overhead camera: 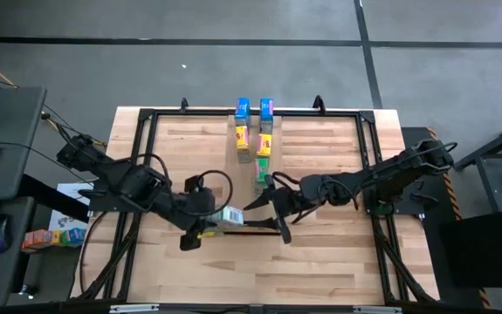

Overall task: Stack cereal on shelf
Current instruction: Put the green cereal box on the shelf

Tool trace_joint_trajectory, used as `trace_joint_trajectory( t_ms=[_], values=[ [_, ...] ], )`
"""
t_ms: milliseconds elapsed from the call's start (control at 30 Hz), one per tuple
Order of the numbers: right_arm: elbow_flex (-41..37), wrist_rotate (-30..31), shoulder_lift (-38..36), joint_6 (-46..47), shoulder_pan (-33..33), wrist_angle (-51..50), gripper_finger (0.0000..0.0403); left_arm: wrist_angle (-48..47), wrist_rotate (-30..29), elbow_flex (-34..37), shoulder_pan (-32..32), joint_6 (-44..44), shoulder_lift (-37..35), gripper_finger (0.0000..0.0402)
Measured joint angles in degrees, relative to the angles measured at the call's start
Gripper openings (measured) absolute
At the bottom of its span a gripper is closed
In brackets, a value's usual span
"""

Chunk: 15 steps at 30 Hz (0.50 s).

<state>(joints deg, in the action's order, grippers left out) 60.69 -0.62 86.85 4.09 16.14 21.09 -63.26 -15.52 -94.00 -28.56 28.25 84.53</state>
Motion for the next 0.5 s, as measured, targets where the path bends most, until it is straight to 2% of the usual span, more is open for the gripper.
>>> trace_joint_trajectory(
  t_ms=[267,500],
  values=[
    [0.00,-1.05,0.00,1.06,0.00,-0.19,0.0262,-0.15,-0.01,0.00,-0.43,0.02,0.00,0.0133],
    [0.00,4.08,0.36,1.89,0.00,1.47,0.0308,0.40,-0.04,1.11,-0.40,-0.86,0.58,0.0133]
  ],
)
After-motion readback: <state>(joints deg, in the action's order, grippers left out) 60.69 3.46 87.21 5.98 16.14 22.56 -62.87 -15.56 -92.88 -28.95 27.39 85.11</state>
